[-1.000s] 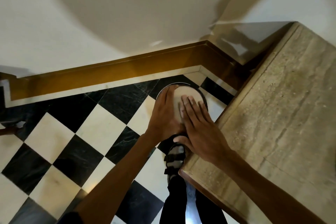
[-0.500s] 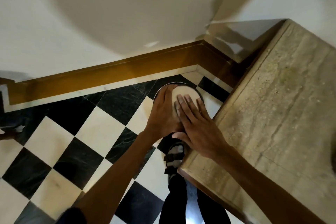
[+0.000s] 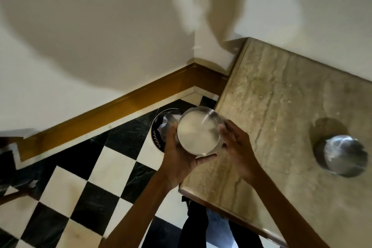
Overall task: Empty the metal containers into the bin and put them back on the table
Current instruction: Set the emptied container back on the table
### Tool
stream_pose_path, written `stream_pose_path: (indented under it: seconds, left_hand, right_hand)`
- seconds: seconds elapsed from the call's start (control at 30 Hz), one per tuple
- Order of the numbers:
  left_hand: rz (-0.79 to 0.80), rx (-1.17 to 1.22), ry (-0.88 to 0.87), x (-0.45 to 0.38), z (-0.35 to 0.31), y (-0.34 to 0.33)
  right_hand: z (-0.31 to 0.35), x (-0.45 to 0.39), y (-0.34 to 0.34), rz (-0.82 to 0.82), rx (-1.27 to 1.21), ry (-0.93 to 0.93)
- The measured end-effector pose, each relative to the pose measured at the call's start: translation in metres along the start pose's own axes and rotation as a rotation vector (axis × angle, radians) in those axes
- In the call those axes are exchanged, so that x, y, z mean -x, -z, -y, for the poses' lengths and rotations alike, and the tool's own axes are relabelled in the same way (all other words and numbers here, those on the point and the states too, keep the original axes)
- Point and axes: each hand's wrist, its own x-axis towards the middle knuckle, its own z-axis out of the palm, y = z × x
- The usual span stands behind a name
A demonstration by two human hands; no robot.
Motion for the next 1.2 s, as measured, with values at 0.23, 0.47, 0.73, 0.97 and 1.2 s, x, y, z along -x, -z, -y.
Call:
stream_pose_path:
  seconds: [0.23,0.47,0.73,0.97,1.2]
  left_hand:
    - [-0.335,-0.468,-0.212,-0.026,0.058,-0.075]
    - [-0.185,-0.782,-0.232,-0.104,0.093,-0.136]
    - [-0.269,-0.794,-0.216,-0.182,0.114,-0.21]
    - [-0.248,-0.913,-0.344,-0.203,0.134,-0.22]
    - [-0.485,-1.022,-0.663,-0.169,0.178,-0.215]
  right_hand:
    - [-0.008,0.017,0.1,-0.255,-0.01,-0.133]
    - [-0.024,-0.034,0.187,-0.36,0.321,-0.114]
    - [-0.037,-0.094,0.248,-0.457,0.411,-0.218]
    - [-0.015,-0.087,0.274,-0.491,0.334,-0.17]
    - [-0.013,-0.021,0.307,-0.624,0.427,-0.115]
